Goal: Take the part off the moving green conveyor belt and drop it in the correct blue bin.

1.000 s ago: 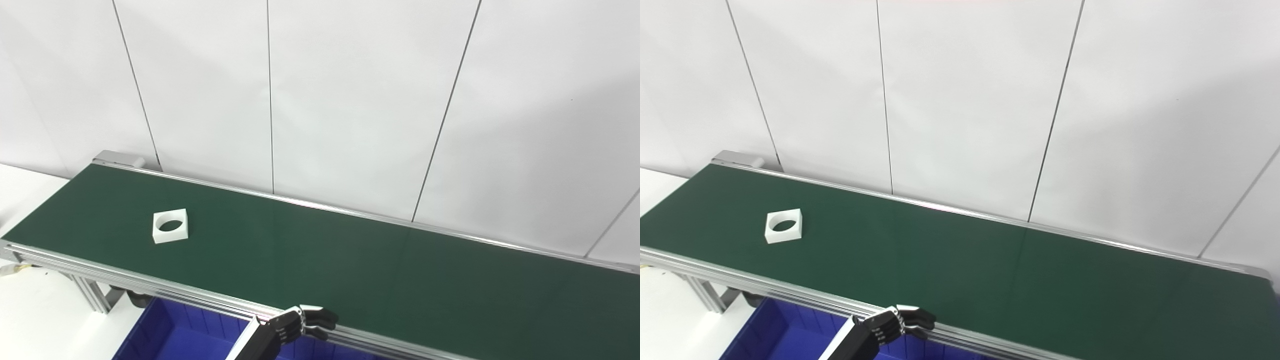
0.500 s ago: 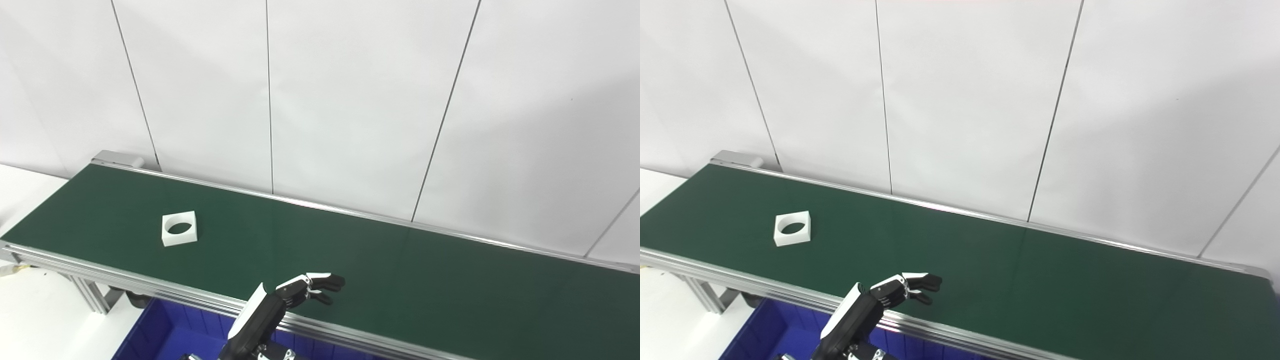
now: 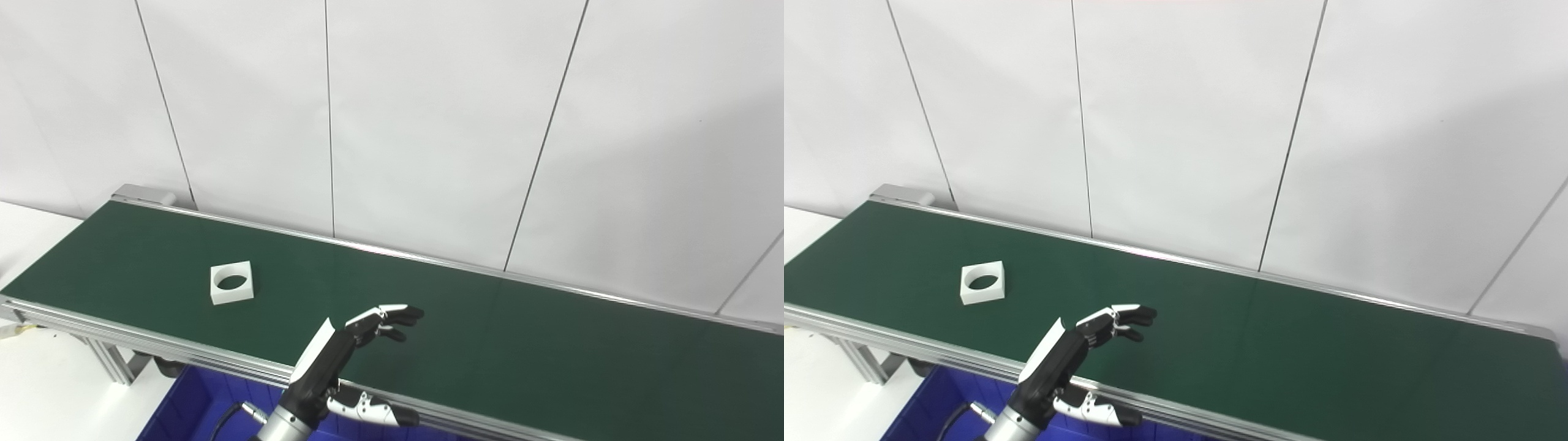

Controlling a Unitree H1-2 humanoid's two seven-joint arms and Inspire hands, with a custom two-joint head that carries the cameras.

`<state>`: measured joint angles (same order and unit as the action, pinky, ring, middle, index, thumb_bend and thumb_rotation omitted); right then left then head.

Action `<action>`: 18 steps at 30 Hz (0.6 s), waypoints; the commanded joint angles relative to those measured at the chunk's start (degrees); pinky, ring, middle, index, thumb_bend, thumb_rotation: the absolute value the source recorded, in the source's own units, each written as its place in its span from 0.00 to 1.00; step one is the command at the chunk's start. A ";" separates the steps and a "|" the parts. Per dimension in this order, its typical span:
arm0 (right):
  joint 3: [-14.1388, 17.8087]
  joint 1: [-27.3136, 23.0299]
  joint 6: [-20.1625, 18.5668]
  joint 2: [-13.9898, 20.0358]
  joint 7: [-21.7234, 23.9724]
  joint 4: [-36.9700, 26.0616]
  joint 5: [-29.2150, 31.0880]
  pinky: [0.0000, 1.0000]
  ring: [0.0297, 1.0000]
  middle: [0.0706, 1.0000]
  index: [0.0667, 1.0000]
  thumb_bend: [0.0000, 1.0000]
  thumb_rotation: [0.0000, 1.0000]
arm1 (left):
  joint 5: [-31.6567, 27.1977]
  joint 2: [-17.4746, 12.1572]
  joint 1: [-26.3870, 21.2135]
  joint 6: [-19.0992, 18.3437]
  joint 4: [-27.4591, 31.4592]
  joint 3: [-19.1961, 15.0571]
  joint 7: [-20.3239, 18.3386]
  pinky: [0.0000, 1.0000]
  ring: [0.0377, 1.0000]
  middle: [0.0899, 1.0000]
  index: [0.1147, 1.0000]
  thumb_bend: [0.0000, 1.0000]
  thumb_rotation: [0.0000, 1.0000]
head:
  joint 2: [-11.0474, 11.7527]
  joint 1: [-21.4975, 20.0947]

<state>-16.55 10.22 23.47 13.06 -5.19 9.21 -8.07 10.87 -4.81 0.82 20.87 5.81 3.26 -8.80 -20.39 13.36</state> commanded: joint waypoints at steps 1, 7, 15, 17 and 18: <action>-0.17 -1.03 3.45 0.34 -0.80 -1.02 0.69 0.84 0.90 0.90 0.91 1.00 0.21 | 1.40 0.12 -1.62 -0.24 0.74 -0.35 2.04 0.68 0.77 0.79 0.75 1.00 0.45 | -0.08 -0.11; -0.82 -1.39 3.45 0.70 -2.06 -0.44 0.33 0.83 0.89 0.89 0.90 1.00 0.22 | 6.93 0.56 -2.60 -2.46 0.08 -0.42 4.89 0.75 0.82 0.83 0.78 0.98 0.46 | 0.28 0.08; -1.46 -1.83 3.45 1.09 -2.98 0.19 -0.10 0.83 0.88 0.89 0.89 1.00 0.24 | 13.97 -0.05 -4.88 -4.54 -1.73 -0.20 8.54 0.88 0.90 0.89 0.85 0.87 0.47 | 0.63 0.07; -1.54 -1.88 3.45 1.17 -2.89 0.29 0.11 0.84 0.89 0.89 0.90 1.00 0.24 | 16.35 0.04 -5.23 -6.89 -1.11 -0.25 8.97 0.86 0.90 0.90 0.87 0.85 0.51 | 0.71 0.12; -1.55 -1.90 3.45 1.20 -2.78 0.31 0.26 0.84 0.89 0.89 0.90 1.00 0.24 | 17.14 0.08 -5.35 -7.99 -0.77 -0.23 9.09 0.86 0.90 0.90 0.87 0.85 0.51 | 0.71 0.12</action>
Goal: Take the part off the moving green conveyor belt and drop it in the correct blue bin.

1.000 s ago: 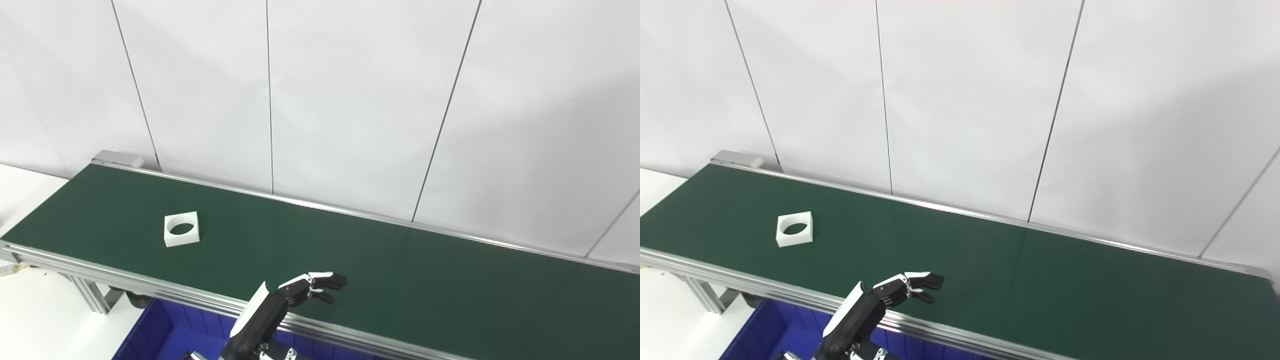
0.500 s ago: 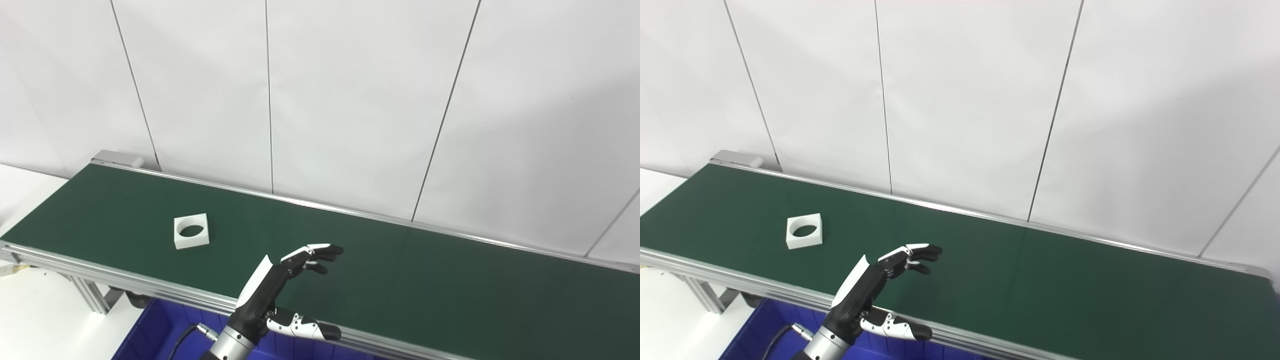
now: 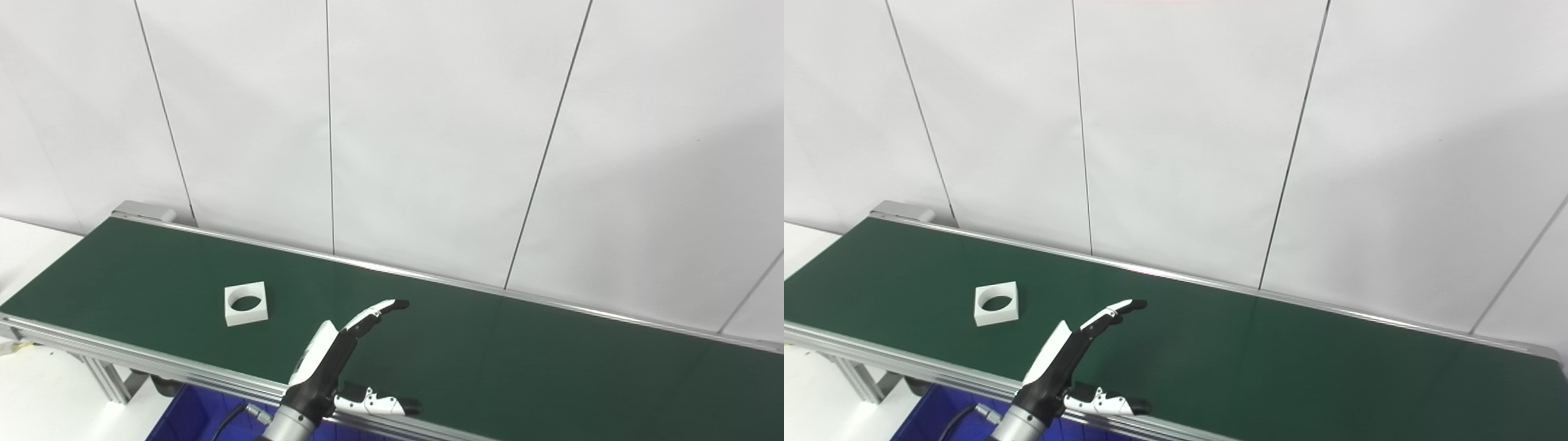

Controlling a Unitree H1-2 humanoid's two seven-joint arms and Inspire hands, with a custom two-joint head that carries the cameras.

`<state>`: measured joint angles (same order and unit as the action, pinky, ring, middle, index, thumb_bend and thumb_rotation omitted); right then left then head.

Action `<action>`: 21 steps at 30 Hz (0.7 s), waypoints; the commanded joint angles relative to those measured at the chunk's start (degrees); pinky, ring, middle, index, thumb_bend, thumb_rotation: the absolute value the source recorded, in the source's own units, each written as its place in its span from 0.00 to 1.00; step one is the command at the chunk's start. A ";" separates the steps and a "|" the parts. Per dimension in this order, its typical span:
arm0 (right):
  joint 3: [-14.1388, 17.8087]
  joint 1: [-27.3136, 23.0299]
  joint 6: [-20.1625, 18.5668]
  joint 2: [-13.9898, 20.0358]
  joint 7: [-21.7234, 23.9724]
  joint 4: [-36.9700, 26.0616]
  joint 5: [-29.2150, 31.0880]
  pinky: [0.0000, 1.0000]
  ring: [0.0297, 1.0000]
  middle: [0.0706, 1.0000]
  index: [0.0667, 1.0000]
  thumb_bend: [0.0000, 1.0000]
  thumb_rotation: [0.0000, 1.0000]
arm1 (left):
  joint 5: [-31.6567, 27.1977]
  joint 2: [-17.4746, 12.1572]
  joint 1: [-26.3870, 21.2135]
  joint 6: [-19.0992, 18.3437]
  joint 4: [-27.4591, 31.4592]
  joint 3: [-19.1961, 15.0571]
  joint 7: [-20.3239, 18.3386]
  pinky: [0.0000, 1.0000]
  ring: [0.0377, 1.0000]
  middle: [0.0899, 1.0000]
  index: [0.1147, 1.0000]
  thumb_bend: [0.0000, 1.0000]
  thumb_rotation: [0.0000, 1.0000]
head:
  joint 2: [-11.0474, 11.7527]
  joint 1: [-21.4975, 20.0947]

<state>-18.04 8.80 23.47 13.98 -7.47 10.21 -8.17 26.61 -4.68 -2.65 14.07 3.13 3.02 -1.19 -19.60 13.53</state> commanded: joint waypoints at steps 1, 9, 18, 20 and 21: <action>-0.09 -0.57 3.45 0.30 -0.62 -0.63 0.26 0.84 0.89 0.89 0.90 1.00 0.23 | 2.49 -0.05 -2.08 -2.58 2.38 0.05 1.50 0.86 0.90 0.91 0.87 0.84 0.51 | -0.11 -0.03; -0.06 -0.87 3.45 0.13 -0.63 -0.38 0.36 0.84 0.89 0.88 0.88 1.00 0.22 | 7.14 -0.98 -3.96 -8.00 3.37 0.07 2.72 0.84 0.90 0.93 0.89 0.81 0.52 | 0.11 -0.23; -0.31 -1.18 3.44 0.34 -0.70 0.05 0.57 0.84 0.88 0.88 0.88 1.00 0.23 | 9.85 -2.15 -7.53 -12.40 0.45 -0.78 4.77 0.80 0.87 0.92 0.89 0.83 0.48 | 0.28 -0.25; -0.44 -1.28 3.45 0.42 -0.66 0.16 0.79 0.84 0.89 0.89 0.89 1.00 0.23 | 9.88 -2.55 -8.38 -12.92 -0.41 -0.86 5.02 0.79 0.87 0.92 0.89 0.84 0.47 | 0.33 -0.23; -0.49 -1.32 3.45 0.47 -0.67 0.23 0.79 0.84 0.89 0.89 0.89 1.00 0.23 | 9.87 -2.78 -8.81 -13.22 -0.77 -0.87 5.06 0.79 0.87 0.92 0.89 0.84 0.46 | 0.34 -0.22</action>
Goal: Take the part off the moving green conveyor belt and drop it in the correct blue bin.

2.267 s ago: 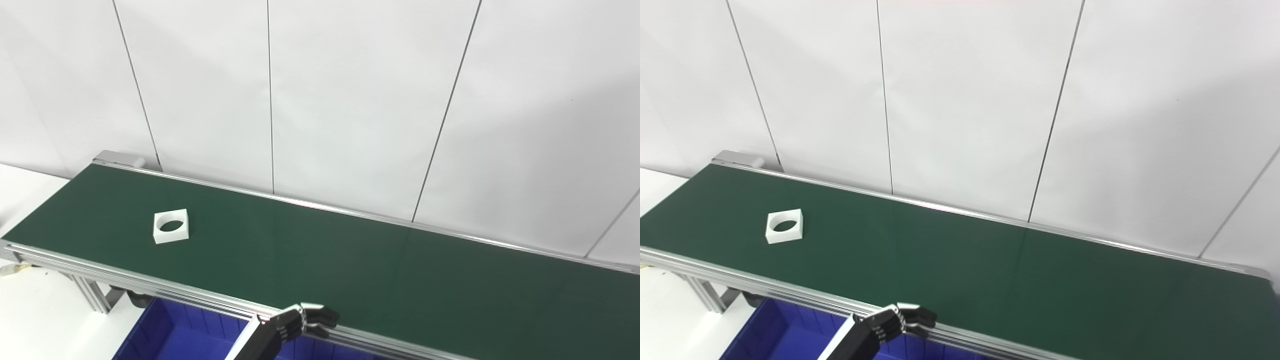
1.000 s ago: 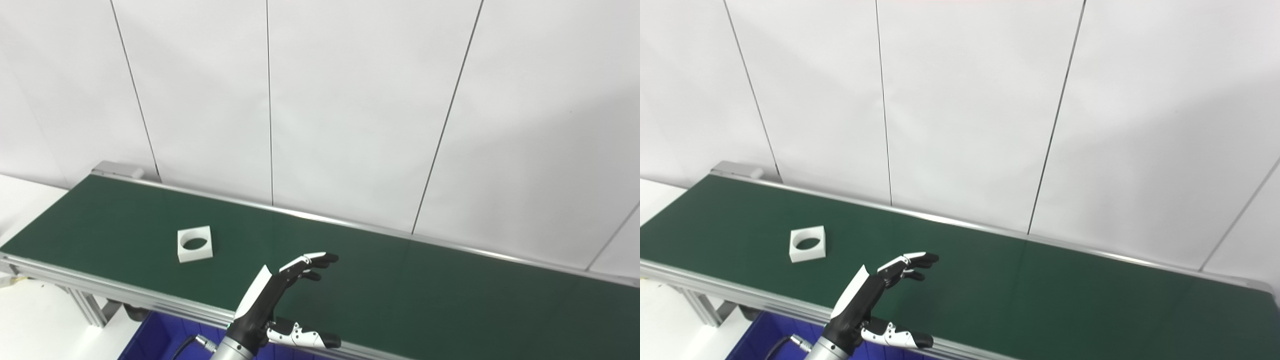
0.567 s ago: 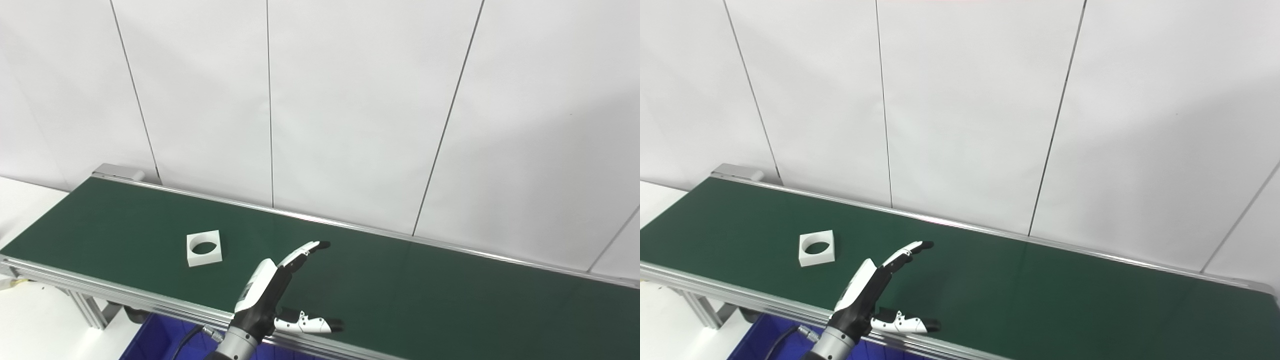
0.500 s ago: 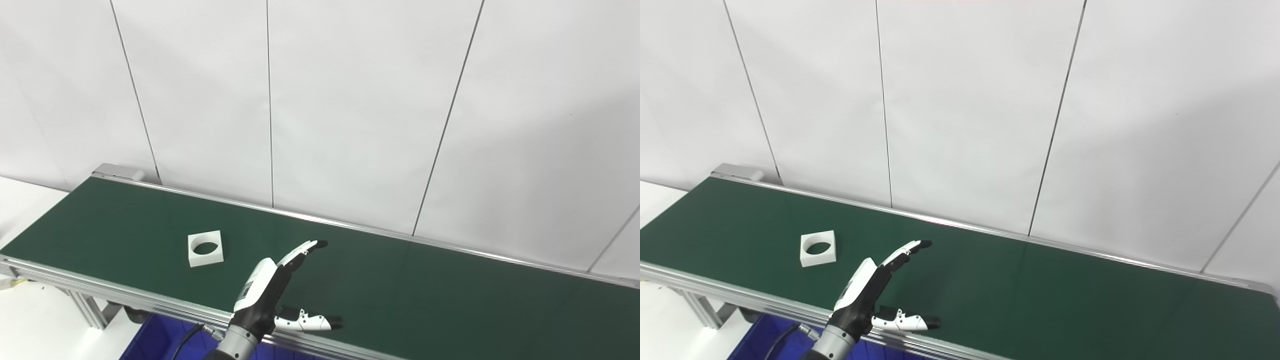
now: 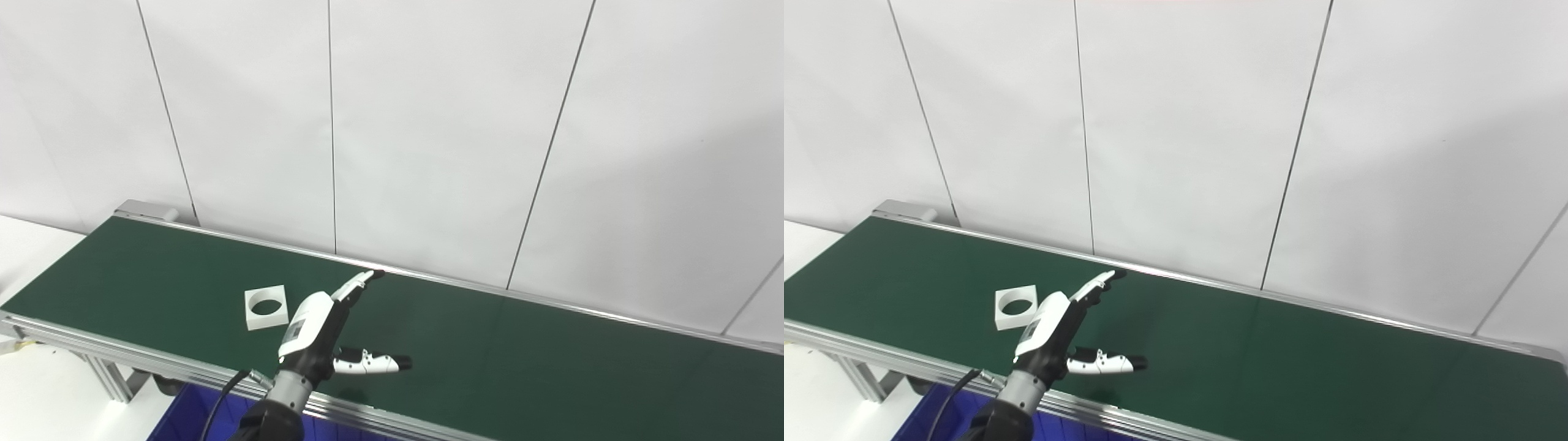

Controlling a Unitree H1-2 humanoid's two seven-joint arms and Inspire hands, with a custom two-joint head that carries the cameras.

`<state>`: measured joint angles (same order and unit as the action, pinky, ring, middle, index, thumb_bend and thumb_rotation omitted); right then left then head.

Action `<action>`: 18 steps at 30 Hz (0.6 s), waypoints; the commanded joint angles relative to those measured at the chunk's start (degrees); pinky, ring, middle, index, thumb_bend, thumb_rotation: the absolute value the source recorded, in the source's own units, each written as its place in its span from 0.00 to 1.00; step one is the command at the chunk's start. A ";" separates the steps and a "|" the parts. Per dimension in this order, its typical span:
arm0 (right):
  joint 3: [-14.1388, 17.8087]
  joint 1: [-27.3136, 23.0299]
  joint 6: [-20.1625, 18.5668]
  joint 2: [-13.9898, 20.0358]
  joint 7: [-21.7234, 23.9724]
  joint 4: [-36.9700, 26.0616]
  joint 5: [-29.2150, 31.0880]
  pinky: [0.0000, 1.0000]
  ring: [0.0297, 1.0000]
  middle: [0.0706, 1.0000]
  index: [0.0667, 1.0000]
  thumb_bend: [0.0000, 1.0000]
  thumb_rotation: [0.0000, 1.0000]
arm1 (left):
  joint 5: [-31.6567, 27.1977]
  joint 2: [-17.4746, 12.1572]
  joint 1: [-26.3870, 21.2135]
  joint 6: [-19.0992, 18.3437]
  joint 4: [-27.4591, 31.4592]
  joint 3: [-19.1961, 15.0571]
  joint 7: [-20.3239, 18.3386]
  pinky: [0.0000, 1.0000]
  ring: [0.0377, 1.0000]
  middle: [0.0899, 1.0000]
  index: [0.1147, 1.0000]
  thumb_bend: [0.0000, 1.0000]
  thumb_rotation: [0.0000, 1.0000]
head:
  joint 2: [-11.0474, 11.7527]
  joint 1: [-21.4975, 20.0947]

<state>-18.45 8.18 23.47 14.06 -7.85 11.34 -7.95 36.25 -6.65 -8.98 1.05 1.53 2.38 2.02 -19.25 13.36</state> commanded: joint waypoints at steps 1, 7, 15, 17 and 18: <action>-0.10 -0.72 3.45 0.41 -0.32 -0.85 0.54 0.85 0.89 0.88 0.89 1.00 0.23 | 0.20 -0.98 -2.73 -0.39 0.63 -0.19 1.90 0.79 0.87 0.93 0.89 0.83 0.45 | -0.05 -0.05; -0.44 -0.82 3.44 0.52 -1.25 -0.74 -0.63 0.84 0.89 0.88 0.88 1.00 0.24 | 0.06 -2.76 -5.29 -1.04 -2.34 -0.40 2.48 0.80 0.88 0.93 0.90 0.86 0.42 | -0.12 -0.26; -0.79 -0.90 3.45 0.66 -1.29 -1.05 -0.57 0.83 0.88 0.87 0.88 1.00 0.21 | -0.44 -4.34 -8.27 -3.81 -4.87 -0.36 1.74 0.81 0.89 0.94 0.90 0.85 0.23 | -0.10 -0.20; -0.72 -0.93 3.45 0.60 -1.34 -0.86 -0.63 0.83 0.88 0.87 0.87 1.00 0.21 | -0.60 -4.71 -9.18 -4.25 -6.21 -0.34 1.86 0.82 0.89 0.94 0.90 0.85 0.19 | -0.01 -0.20; -0.71 -0.95 3.45 0.57 -1.24 -0.79 -0.55 0.83 0.88 0.87 0.87 1.00 0.21 | -0.70 -4.97 -9.63 -4.24 -7.02 -0.28 1.93 0.82 0.90 0.94 0.90 0.84 0.18 | 0.00 -0.24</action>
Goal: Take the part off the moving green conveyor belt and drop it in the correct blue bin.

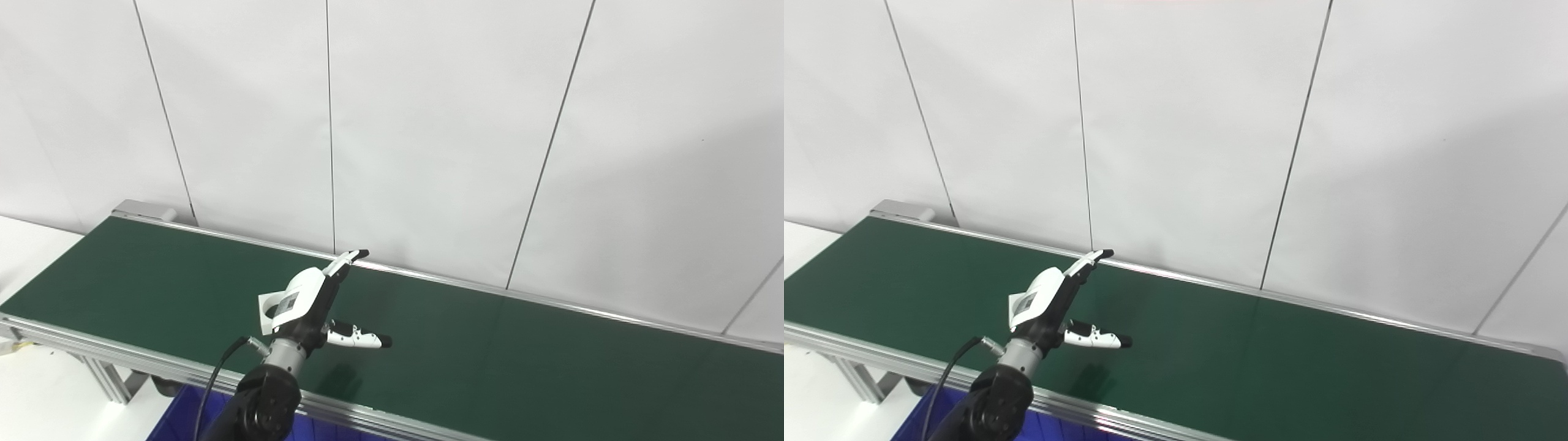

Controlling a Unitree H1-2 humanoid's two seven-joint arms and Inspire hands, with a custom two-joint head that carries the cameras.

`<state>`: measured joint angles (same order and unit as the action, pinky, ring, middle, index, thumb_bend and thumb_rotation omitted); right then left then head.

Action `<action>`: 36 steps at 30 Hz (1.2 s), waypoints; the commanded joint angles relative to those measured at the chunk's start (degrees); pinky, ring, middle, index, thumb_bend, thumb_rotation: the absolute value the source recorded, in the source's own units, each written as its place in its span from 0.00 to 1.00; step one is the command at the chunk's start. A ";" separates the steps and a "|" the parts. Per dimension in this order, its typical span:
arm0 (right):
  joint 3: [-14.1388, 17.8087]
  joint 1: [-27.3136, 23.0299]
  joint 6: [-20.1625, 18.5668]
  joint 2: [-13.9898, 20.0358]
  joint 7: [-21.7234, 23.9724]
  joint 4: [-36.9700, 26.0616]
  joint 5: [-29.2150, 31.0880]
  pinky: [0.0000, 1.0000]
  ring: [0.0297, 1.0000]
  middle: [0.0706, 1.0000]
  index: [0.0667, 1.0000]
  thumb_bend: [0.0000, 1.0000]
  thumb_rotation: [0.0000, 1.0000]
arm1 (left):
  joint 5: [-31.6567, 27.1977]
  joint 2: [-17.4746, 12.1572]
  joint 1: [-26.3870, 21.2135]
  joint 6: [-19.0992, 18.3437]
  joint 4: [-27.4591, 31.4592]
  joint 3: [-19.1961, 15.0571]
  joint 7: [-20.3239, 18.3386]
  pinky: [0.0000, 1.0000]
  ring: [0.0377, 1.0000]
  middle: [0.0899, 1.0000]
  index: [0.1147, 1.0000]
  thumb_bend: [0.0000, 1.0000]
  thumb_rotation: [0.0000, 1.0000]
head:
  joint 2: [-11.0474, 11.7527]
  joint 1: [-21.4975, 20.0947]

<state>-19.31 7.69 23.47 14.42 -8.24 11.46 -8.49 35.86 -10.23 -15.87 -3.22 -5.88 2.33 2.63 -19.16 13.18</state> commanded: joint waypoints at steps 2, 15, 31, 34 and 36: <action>0.13 -0.50 3.45 0.17 -0.84 -0.91 -0.19 0.85 0.89 0.87 0.87 1.00 0.21 | -0.46 -1.88 -3.52 -0.22 -0.93 -0.08 1.31 0.82 0.90 0.95 0.90 0.84 0.16 | -0.18 -0.09; 0.00 -0.88 3.45 -0.44 -0.75 -0.18 -0.05 0.87 0.90 0.87 0.88 1.00 0.24 | -1.53 -4.61 -8.02 -0.85 -9.12 0.94 1.55 0.83 0.92 0.97 0.93 0.83 0.11 | 0.19 -0.38; -0.15 -0.43 3.45 -0.60 -0.33 -0.95 0.72 0.87 0.91 0.87 0.87 1.00 0.21 | -2.74 -7.38 -12.04 0.22 -20.71 2.60 2.67 0.89 0.96 0.98 0.94 0.86 0.10 | 0.17 -0.70; -0.28 -0.41 3.45 -0.51 -0.84 -0.87 0.17 0.86 0.89 0.86 0.87 1.00 0.22 | -2.77 -7.67 -13.03 0.24 -23.30 3.10 2.93 0.88 0.96 0.98 0.94 0.86 0.08 | 0.18 -0.84; -0.34 -0.35 3.45 -0.45 -1.06 -0.99 -0.06 0.85 0.89 0.86 0.87 1.00 0.21 | -2.79 -7.71 -13.74 -0.13 -25.10 3.41 3.07 0.89 0.96 0.98 0.94 0.86 0.07 | 0.13 -0.87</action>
<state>-19.60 7.43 23.48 14.00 -8.27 11.94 -8.39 33.83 -16.52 -26.68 -4.39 -31.43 5.64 3.80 -18.98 12.39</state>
